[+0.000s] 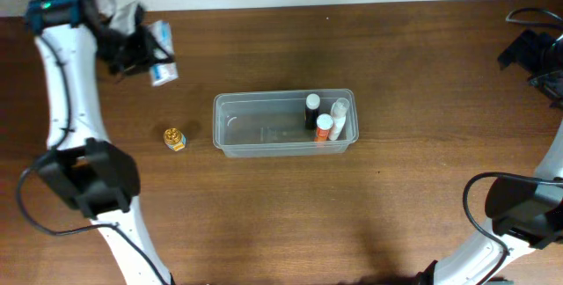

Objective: Pack container
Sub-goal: 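Lift the Panadol box and carry it right over the container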

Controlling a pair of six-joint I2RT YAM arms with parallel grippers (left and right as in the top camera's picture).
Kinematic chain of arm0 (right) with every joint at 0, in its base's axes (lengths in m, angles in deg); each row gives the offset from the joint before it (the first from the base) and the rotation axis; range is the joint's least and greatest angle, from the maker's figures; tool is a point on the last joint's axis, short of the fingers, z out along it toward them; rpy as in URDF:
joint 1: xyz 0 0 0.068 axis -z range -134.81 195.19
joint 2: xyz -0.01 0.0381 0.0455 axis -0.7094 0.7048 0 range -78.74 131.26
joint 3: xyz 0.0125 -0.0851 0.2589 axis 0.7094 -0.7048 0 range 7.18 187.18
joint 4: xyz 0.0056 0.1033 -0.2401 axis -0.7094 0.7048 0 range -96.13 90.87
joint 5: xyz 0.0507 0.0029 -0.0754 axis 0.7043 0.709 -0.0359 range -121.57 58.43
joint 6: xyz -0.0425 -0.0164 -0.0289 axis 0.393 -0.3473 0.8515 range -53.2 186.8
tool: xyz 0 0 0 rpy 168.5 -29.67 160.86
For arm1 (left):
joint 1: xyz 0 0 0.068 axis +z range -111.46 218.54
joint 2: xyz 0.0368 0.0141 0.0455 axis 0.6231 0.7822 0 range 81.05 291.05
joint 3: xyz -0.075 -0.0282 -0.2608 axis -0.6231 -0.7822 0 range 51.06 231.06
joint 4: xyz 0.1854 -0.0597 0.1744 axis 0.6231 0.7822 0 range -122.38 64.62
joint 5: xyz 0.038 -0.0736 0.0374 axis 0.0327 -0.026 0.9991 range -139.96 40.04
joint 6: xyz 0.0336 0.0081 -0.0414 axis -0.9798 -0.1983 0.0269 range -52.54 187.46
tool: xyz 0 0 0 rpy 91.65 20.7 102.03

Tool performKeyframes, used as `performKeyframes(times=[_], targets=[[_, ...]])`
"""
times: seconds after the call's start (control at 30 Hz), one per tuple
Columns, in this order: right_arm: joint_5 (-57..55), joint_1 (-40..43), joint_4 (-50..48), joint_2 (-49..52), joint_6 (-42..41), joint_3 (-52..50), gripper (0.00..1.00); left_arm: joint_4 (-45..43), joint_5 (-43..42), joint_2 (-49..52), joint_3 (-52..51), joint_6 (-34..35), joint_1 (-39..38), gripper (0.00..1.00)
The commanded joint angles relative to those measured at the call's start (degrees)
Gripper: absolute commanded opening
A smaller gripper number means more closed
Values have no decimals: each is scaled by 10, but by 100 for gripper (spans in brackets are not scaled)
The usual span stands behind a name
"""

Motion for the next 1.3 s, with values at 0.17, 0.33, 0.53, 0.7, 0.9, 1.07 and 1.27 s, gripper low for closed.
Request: performKeyframes(times=[0.17, 0.33, 0.53, 0.7, 0.9, 1.07, 1.27], targets=[[1, 2, 3, -14, 3, 6, 98, 52, 99, 5, 56, -134, -138, 30], [1, 2, 3, -14, 3, 6, 98, 76, 184, 5, 56, -179, -215, 30], [1, 2, 3, -14, 3, 6, 98, 96, 290, 5, 50, -194, -292, 29], [1, 2, 3, -14, 3, 6, 98, 96, 326, 6, 31, -202, -318, 29], [1, 2, 3, -14, 3, 6, 99, 95, 325, 6, -22, -231, -321, 33], [1, 2, 3, -14, 3, 6, 98, 84, 276, 6, -83, -299, -321, 34], [1, 2, 3, -14, 3, 6, 98, 67, 250, 6, -126, -362, -323, 34]])
